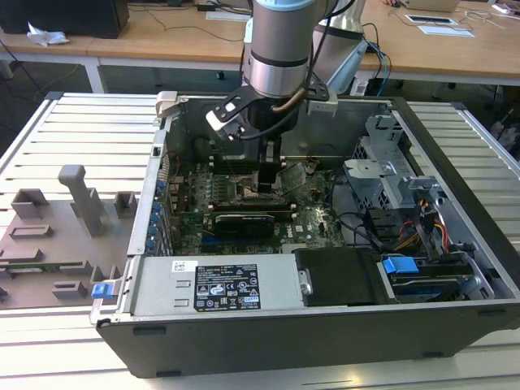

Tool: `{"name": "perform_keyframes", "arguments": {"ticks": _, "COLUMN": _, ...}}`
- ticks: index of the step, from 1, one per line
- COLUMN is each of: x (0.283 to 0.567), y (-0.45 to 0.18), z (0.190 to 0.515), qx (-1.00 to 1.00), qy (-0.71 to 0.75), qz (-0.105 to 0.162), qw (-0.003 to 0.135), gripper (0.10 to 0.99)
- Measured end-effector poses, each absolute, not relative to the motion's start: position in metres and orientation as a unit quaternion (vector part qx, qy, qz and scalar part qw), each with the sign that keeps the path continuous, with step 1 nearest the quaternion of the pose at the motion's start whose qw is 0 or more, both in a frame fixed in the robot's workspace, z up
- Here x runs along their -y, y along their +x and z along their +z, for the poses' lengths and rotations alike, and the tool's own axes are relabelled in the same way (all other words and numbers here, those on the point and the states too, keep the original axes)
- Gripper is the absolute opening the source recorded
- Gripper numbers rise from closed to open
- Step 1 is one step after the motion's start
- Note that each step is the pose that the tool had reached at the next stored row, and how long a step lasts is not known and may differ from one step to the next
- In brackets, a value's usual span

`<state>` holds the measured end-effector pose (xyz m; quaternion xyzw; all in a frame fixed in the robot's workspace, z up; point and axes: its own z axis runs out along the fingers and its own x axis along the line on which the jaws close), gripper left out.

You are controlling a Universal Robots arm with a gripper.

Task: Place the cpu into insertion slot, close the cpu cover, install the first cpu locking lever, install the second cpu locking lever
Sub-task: 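Place the cpu into insertion slot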

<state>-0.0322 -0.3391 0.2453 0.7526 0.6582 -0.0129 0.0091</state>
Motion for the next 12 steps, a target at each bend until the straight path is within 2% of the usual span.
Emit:
{"name": "perform_keyframes", "arguments": {"ticks": 5, "x": 0.3391, "y": -0.0322, "z": 0.2453, "qx": -0.647, "qy": 0.762, "qz": -0.013, "qw": 0.009, "gripper": 0.545}}
{"name": "perform_keyframes", "arguments": {"ticks": 12, "x": 0.3384, "y": -0.0323, "z": 0.2453, "qx": -0.727, "qy": 0.686, "qz": -0.012, "qw": 0.011, "gripper": 0.545}}
